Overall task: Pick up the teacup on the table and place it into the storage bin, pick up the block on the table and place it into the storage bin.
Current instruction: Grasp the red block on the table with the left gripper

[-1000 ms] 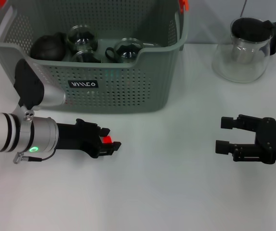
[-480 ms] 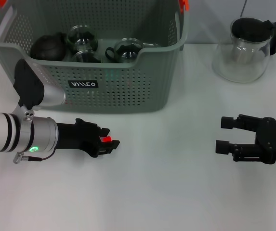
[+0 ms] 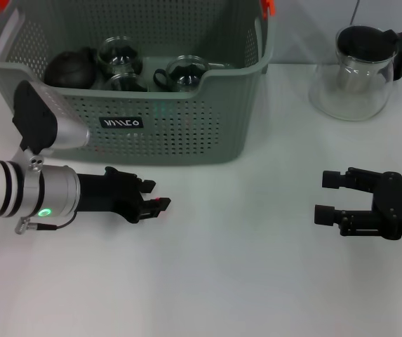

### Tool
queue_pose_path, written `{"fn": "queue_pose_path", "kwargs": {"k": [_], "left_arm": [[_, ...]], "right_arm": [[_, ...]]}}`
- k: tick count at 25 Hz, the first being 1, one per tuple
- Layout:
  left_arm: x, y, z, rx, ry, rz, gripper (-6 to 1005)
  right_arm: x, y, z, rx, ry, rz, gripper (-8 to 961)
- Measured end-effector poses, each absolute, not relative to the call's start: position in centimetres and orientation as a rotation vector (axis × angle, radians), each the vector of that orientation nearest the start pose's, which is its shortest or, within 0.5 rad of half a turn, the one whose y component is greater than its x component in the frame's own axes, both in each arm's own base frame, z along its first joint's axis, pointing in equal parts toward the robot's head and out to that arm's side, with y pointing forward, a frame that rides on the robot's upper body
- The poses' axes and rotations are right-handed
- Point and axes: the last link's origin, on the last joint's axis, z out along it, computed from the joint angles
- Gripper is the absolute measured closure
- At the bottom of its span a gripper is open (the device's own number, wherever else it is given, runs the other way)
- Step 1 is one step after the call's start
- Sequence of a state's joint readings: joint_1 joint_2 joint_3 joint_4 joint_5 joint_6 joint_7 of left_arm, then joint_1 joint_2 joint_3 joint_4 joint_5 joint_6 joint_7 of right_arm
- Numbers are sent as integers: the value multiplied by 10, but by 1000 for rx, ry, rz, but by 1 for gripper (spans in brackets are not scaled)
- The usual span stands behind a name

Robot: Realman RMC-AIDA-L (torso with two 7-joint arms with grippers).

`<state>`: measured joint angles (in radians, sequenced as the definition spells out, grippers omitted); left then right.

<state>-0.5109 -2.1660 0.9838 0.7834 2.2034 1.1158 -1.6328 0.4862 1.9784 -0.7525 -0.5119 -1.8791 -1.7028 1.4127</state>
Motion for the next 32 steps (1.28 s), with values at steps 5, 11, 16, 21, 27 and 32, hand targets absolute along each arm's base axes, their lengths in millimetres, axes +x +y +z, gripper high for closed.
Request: {"fn": "queue_pose_path", "kwargs": {"k": [5, 11, 16, 21, 27, 32], "left_arm": [[-276, 351, -51, -2637, -726, -131, 533], [-277, 351, -51, -2639, -728, -127, 462], [-278, 349, -53, -2645, -720, -106, 380], [-278, 349, -55, -2647, -717, -95, 363], [-278, 348, -55, -2653, -713, -93, 364], [-278, 348, -56, -2653, -712, -93, 366]], "right_arm": [[278, 303, 17, -2779, 784, 875, 9], [278, 303, 17, -2779, 782, 875, 8], [278, 303, 17, -2779, 782, 875, 9], [278, 303, 17, -2779, 783, 876, 9], [278, 303, 17, -2779, 783, 876, 8], [278, 303, 17, -2779, 783, 875, 8]]}}
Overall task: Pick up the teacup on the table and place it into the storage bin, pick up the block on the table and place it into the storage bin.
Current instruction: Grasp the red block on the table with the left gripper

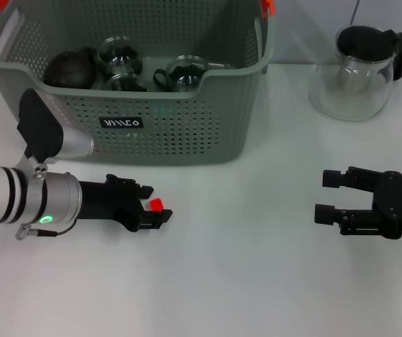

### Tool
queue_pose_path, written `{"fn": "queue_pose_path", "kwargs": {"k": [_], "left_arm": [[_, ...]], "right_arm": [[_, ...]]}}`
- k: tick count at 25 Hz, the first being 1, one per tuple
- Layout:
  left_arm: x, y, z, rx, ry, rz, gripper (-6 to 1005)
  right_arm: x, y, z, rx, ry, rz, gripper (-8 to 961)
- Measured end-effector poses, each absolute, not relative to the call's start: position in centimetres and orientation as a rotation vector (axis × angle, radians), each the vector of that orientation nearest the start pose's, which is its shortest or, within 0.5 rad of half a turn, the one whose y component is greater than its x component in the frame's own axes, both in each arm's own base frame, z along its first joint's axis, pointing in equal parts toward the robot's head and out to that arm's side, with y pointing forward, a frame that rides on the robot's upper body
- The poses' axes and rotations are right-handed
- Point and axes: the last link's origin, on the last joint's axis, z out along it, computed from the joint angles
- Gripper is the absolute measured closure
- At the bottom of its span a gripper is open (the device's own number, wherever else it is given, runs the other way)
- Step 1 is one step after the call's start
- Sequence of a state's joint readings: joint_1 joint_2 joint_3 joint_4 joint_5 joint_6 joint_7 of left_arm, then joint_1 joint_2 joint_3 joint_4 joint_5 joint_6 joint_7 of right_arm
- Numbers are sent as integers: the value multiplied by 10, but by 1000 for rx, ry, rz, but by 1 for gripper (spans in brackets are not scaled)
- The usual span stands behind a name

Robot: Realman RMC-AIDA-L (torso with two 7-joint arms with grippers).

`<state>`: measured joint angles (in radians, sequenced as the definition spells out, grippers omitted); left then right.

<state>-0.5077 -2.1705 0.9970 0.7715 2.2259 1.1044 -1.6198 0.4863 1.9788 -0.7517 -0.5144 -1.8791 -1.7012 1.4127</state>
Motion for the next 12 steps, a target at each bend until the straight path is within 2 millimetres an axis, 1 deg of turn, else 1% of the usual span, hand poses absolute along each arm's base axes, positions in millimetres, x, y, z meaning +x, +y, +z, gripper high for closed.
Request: {"fn": "queue_pose_path", "kwargs": {"k": [2, 7, 10, 12], "left_arm": [[-278, 348, -56, -2653, -711, -92, 367], [-278, 348, -58, -2660, -707, -82, 431], [-277, 349, -58, -2661, -702, -81, 652], [-276, 349, -58, -2664, -700, -82, 718]], "right_arm": [[278, 303, 17, -2779, 783, 875, 8], [278, 303, 17, -2778, 782, 875, 8], [278, 303, 17, -2778, 782, 875, 8], [278, 303, 17, -2777, 781, 876, 9]]}}
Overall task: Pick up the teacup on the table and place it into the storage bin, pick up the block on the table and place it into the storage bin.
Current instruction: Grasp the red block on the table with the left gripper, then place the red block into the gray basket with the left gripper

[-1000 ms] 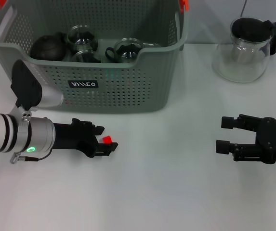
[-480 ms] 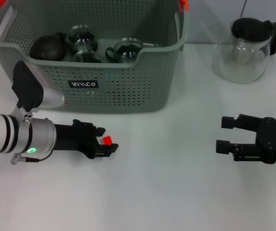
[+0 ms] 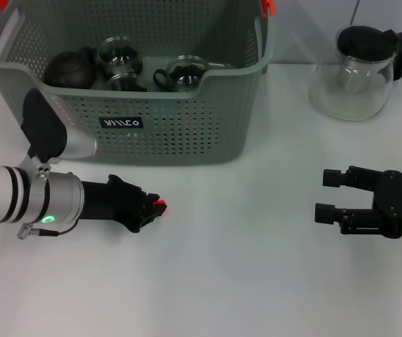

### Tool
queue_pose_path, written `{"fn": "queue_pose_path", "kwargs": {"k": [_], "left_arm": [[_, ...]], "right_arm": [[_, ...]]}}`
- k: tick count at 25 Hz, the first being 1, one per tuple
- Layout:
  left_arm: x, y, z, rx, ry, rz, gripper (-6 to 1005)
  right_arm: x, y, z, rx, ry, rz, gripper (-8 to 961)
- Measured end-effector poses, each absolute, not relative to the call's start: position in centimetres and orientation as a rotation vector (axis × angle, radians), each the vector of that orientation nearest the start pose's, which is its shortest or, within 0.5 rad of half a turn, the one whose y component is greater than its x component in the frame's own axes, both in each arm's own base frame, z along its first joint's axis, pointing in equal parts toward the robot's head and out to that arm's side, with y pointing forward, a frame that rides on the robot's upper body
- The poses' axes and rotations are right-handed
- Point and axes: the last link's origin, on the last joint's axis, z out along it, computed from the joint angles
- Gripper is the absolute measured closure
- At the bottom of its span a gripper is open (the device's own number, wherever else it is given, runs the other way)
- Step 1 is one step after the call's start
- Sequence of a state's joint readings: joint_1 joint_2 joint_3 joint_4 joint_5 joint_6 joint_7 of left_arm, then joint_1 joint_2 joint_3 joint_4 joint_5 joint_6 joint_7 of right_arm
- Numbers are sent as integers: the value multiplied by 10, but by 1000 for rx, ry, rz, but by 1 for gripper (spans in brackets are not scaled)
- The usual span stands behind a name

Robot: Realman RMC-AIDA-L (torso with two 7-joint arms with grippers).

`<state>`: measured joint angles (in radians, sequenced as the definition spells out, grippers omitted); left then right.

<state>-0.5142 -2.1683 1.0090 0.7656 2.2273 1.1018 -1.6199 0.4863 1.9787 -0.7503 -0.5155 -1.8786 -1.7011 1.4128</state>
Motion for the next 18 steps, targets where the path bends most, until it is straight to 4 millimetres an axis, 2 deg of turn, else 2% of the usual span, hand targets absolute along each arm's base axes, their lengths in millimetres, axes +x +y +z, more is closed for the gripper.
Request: {"fn": "queue_pose_path", "kwargs": {"k": [4, 8, 11, 13, 18], "left_arm": [[-275, 349, -57, -2669, -695, -83, 849], [-270, 349, -54, -2684, -686, -107, 840], [-260, 347, -43, -2708, -712, -203, 834], [-250, 346, -28, -2718, -741, -322, 829], [-218, 341, 37, -2703, -733, -816, 818]], "right_arm": [[277, 303, 18, -2775, 781, 878, 9], [278, 303, 18, -2775, 780, 877, 9], [278, 303, 18, -2774, 780, 878, 9], [278, 304, 19, -2773, 781, 878, 9], [278, 303, 19, -2774, 785, 880, 8]]}}
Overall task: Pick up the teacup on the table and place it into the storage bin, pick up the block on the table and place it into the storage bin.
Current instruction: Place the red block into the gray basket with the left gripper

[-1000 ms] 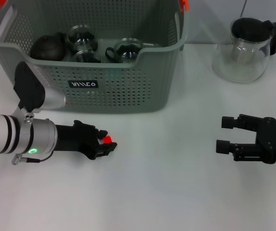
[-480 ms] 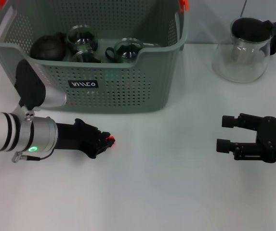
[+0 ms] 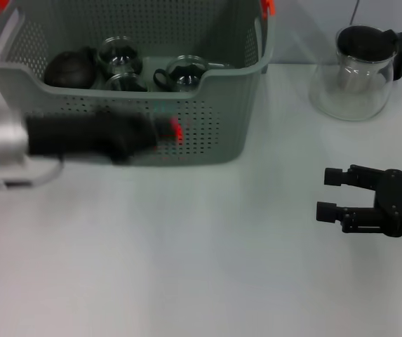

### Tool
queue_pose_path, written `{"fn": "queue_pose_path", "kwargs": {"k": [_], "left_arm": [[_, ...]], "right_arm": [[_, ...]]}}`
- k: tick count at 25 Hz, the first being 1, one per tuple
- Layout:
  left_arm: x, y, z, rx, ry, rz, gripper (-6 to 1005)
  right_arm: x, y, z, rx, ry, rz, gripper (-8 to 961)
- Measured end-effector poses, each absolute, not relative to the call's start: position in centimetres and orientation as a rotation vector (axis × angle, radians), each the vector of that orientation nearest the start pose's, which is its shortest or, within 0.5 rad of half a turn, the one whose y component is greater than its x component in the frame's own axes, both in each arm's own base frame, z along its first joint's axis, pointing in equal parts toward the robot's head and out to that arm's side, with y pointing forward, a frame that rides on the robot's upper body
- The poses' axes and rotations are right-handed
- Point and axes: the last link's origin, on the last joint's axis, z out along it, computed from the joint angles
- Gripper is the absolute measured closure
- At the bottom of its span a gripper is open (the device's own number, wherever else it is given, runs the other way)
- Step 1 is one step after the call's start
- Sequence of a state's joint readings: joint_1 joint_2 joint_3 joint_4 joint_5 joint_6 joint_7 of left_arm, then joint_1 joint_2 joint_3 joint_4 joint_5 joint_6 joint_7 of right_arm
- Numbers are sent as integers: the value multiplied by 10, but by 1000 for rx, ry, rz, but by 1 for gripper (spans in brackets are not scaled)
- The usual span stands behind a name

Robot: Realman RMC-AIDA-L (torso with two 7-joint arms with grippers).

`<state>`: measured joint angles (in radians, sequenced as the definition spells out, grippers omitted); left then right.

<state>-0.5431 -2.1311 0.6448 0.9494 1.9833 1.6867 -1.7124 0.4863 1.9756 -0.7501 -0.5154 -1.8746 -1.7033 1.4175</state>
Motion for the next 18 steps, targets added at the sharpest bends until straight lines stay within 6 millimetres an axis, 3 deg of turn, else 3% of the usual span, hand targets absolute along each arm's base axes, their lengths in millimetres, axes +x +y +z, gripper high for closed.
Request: {"fn": "queue_pose_path", "kwargs": {"k": [3, 6, 11, 16, 18], "left_arm": [[-207, 354, 74, -2587, -701, -998, 812], [-203, 377, 92, -2466, -711, -1016, 805], [-194, 408, 98, -2331, -748, -965, 794], [-194, 413, 101, -2283, -791, -980, 562], [-195, 408, 102, -2298, -805, -1007, 515]], "right_arm": [[277, 304, 19, -2777, 778, 882, 8], [274, 305, 18, -2786, 770, 882, 9], [273, 306, 18, -2795, 768, 883, 8], [273, 306, 19, -2794, 762, 883, 8], [273, 306, 20, -2796, 751, 879, 8]]}}
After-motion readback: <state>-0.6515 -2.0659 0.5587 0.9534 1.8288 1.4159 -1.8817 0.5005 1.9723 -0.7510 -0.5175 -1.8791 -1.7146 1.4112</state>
